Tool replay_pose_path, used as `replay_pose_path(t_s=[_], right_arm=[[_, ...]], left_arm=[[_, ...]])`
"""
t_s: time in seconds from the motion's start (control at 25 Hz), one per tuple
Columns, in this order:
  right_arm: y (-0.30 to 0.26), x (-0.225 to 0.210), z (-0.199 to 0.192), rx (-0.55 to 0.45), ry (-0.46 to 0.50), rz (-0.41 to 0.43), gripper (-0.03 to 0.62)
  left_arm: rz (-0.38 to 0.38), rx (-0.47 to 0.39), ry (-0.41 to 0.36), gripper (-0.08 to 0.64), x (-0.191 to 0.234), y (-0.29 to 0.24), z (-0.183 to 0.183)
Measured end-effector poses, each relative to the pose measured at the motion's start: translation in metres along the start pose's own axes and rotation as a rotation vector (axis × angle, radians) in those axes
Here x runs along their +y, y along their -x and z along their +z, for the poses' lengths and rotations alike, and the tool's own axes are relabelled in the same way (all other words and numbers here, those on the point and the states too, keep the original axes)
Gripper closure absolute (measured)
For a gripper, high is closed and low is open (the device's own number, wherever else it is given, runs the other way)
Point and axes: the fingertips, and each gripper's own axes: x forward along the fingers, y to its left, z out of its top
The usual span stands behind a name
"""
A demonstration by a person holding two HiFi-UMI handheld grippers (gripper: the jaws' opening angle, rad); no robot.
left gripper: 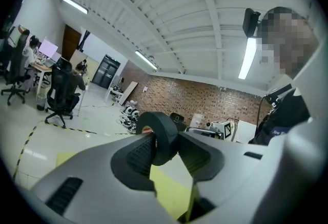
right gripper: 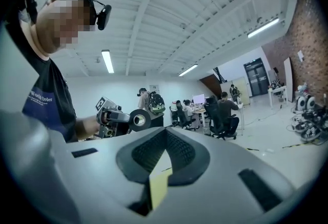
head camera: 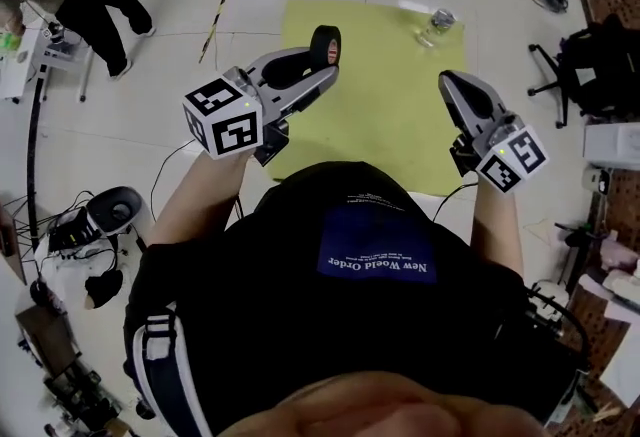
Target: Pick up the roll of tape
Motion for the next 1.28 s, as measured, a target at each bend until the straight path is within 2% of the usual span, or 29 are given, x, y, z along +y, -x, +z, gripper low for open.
replay_pose_path(t_s=[0.32, 0.64, 0.8, 1.28], right_arm=[[0.000, 0.015, 0.024, -0.026, 0.001, 0.032, 0.606], [-0.003, 0.009, 0.024, -0.036, -0.041, 0.029, 0.606], [-0.003, 0.005, 0.023, -0.030, -0.033, 0.006, 0.607], [-0.004, 0.012, 0.022, -0.016, -0.009, 0.018, 0.607]], left_arm=[[0.018, -0.039, -0.022, 0.419, -0.016, 0.028, 0.013], [0.012, -0.049, -0.012, 0.419, -0.016, 0.029, 0.012], [0.006, -0.044, -0.011, 0.419, -0.016, 0.027, 0.011], [-0.006, -0.038, -0.011, 0.419, -0.020, 0.026, 0.011]])
